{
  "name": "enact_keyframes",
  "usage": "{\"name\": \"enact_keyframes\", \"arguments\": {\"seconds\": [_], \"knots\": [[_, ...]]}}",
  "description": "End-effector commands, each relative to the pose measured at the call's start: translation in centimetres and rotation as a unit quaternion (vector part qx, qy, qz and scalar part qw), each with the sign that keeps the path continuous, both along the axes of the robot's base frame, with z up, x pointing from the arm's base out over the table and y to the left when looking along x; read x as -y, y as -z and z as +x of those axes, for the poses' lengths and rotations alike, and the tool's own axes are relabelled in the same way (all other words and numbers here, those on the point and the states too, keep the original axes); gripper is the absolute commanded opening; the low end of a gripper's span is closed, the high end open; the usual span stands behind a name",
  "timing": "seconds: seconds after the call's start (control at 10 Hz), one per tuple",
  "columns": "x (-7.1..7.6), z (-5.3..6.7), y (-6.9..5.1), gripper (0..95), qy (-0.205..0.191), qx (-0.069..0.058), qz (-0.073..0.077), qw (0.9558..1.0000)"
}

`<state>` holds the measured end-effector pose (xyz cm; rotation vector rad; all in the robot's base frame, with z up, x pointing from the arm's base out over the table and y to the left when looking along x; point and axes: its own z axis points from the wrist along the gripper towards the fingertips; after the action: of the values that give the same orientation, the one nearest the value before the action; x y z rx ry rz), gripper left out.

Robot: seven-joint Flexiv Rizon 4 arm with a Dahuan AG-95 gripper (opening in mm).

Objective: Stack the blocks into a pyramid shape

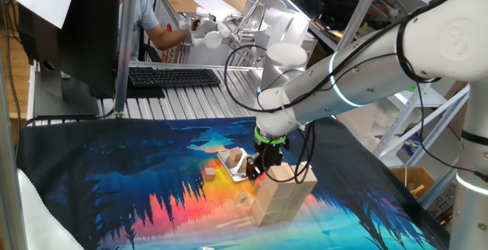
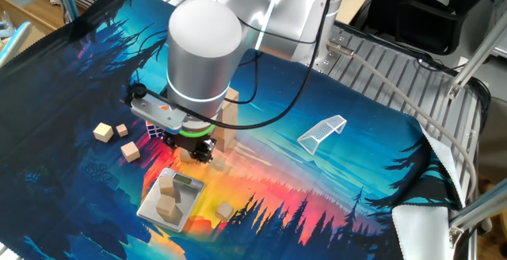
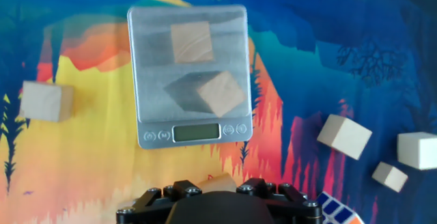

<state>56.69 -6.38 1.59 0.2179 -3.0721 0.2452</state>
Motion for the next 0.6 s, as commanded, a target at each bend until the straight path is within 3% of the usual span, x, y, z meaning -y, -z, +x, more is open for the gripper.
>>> {"name": "enact_keyframes", "arguments": {"seconds": [0.1,0.2,0.3,0.5,0.6], "knots": [[0.13,-0.54,-0.07,57.0,-0.001,-0.002,-0.003,1.0],[0.19,-0.71,-0.06,57.0,-0.001,-0.003,-0.003,1.0],[0.25,-0.89,-0.04,38.0,-0.001,-0.004,-0.003,1.0],[0.27,-0.92,0.06,38.0,-0.001,-0.008,-0.003,1.0],[0.28,-0.94,0.12,19.0,0.0,-0.008,-0.003,1.0]]}}
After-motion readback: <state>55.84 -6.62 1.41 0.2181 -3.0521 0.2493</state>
